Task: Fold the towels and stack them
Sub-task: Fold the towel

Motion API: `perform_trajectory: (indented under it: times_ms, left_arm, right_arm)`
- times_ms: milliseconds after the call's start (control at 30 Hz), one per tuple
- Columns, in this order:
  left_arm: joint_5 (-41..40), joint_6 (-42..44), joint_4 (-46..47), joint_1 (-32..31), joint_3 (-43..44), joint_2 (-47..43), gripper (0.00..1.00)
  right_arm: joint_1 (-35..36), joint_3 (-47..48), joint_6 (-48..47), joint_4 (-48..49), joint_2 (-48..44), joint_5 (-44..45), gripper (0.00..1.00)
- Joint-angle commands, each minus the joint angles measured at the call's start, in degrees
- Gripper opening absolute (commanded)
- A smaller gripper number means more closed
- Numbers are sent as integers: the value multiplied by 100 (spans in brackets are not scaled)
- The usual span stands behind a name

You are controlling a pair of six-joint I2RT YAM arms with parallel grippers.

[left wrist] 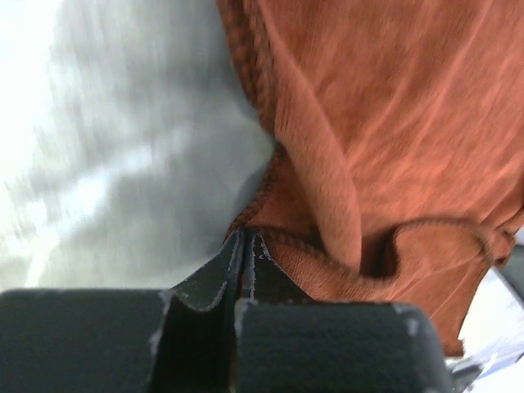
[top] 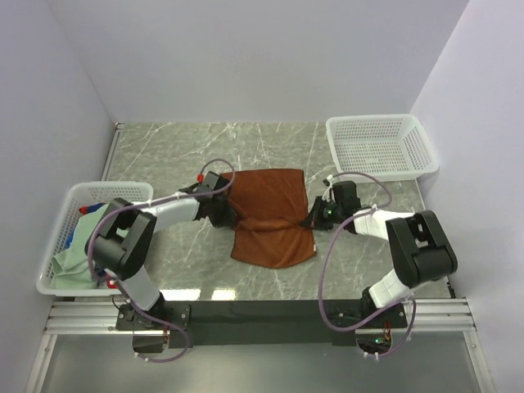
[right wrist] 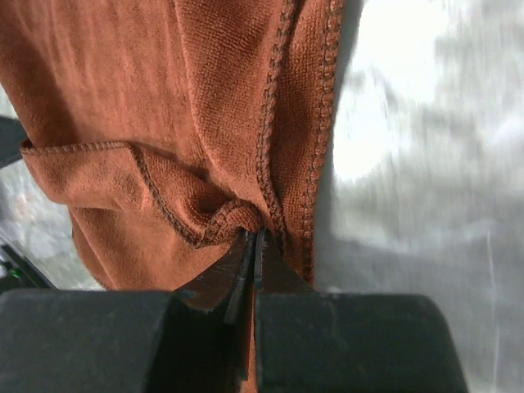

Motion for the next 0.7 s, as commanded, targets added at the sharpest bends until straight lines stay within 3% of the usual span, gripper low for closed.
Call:
perform_trajectory:
  times_ms: [0, 100, 300, 533, 667]
  left_arm:
    - [-263, 348, -29, 415, 477, 594, 0]
    - [-263, 707, -274, 968, 1171, 1043, 0]
    - [-500, 1069, -811, 1356, 2148, 1370, 0]
    - [-378, 999, -558, 1374, 886, 396, 0]
    - [-413, 1192, -565, 1374, 847, -184, 0]
  right_arm:
    - [-119, 473, 92, 405, 494, 79, 0]
    - [-154, 982, 162, 433, 898, 132, 0]
    - [-154, 1748, 329, 450, 1357, 202, 0]
    - [-128, 1477, 75, 292, 840, 369, 0]
    - [-110, 1484, -188, -14, 322, 536, 0]
